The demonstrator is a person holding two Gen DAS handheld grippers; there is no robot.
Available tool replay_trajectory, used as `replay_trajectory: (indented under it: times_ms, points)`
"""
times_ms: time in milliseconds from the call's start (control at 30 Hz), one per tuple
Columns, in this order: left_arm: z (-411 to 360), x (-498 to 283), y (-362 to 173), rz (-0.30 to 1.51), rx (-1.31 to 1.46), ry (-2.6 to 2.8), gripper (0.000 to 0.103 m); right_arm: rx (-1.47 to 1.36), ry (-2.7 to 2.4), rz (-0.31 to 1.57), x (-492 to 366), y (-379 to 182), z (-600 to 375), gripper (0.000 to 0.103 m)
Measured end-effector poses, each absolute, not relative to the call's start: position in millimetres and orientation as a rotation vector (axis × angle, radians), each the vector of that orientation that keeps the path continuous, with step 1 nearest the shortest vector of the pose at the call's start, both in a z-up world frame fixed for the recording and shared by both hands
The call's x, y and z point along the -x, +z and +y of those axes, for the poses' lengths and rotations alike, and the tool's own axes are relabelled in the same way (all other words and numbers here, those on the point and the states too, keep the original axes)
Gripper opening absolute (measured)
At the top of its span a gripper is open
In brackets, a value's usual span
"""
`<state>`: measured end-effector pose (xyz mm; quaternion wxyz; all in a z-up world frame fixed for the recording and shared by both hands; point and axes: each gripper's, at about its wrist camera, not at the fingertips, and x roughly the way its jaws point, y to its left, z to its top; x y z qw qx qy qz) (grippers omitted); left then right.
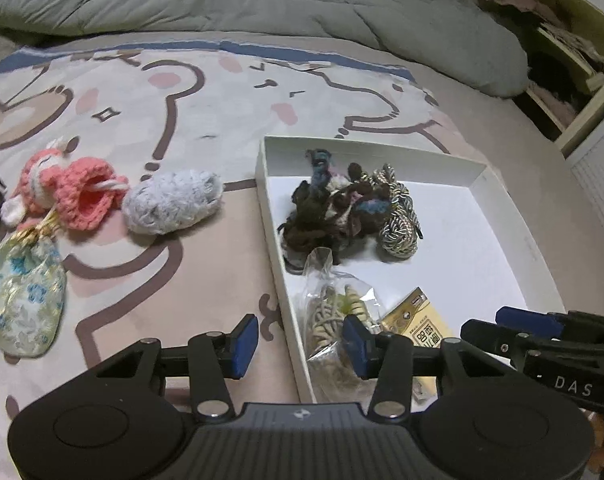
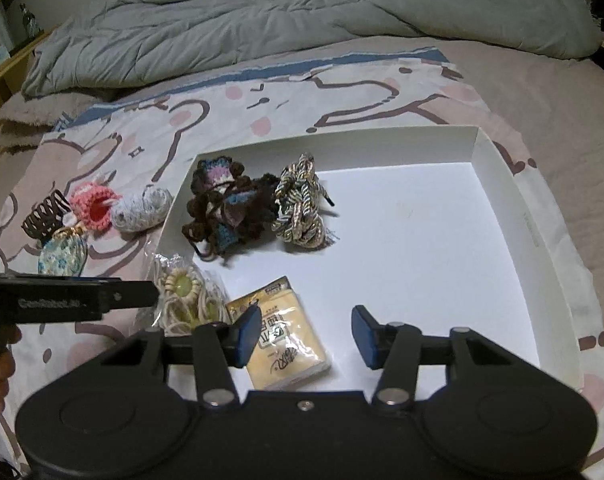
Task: Organize objects
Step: 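Open both tools to release the bag and packet in the box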
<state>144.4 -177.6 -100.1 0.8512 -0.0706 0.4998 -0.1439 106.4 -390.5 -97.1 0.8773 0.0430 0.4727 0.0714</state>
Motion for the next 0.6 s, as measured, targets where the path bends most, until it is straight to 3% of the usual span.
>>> replay_trajectory:
  times_ms: [167, 300, 600]
  points:
    - [-187.9, -149.4, -104.8, 1.037, 0.137, -0.355, 0.050, -0.087, 0.148, 0.990, -108.6, -98.7, -390.1, 0.051]
    - [-198.1, -150.6, -106.6, 1.031, 0.112, -0.370, 0.059, -0.094, 0.140, 0.996, -110.7, -100.0, -392.5, 0.051]
    - [-192.3, -149.5, -101.5, 1.056, 0.117, -0.392, 0.058, -0.094, 0.126, 1.030, -116.0, -109.7, -392.2, 0.050]
